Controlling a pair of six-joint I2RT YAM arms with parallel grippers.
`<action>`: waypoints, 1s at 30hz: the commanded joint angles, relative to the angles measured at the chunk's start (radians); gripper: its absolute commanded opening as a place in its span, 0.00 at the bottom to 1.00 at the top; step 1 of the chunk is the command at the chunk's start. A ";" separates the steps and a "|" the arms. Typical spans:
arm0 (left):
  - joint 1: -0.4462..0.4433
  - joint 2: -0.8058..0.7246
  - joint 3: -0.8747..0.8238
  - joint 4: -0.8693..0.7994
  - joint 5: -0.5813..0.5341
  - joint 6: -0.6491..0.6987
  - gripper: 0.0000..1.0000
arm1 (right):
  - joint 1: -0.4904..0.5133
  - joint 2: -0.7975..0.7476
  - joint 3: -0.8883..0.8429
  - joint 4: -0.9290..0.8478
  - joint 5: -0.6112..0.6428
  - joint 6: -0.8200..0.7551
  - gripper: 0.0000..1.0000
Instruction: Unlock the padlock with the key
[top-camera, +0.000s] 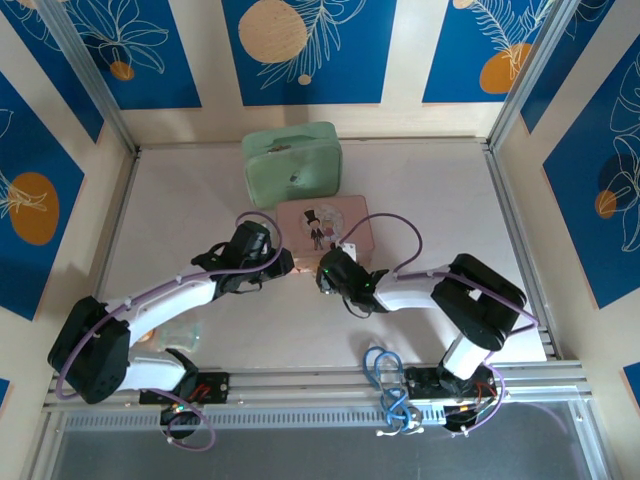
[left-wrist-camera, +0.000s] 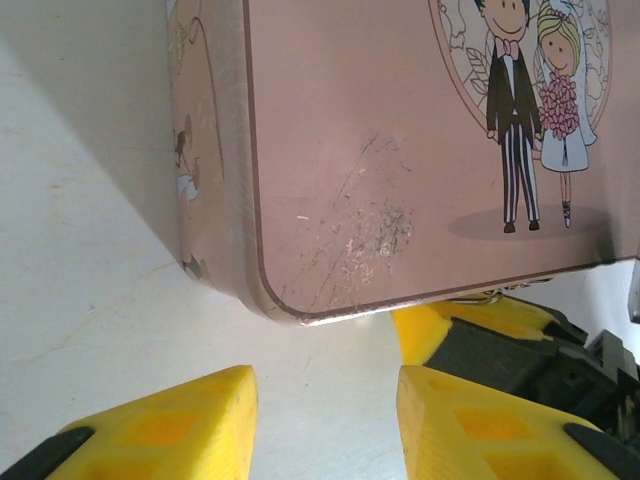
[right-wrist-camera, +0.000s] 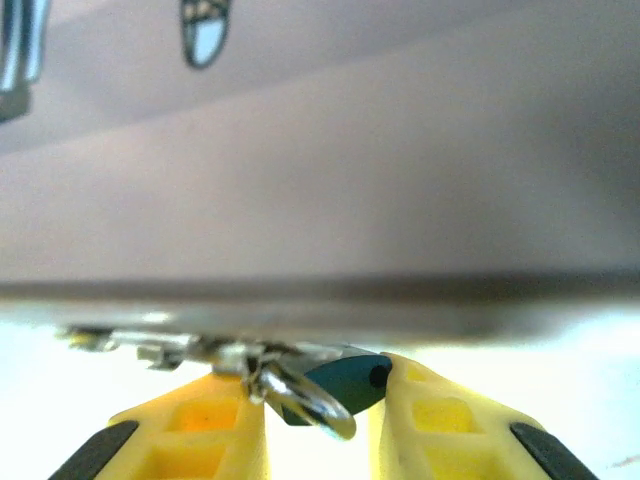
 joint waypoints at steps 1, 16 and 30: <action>0.010 0.009 0.021 -0.007 -0.023 0.012 0.44 | 0.010 -0.053 0.012 -0.083 0.051 0.067 0.11; 0.019 0.021 0.015 0.013 -0.019 0.012 0.58 | -0.036 -0.165 -0.040 -0.104 -0.067 0.208 0.01; 0.020 0.101 0.059 0.002 -0.063 0.012 0.64 | -0.028 -0.134 0.051 -0.332 -0.155 0.287 0.00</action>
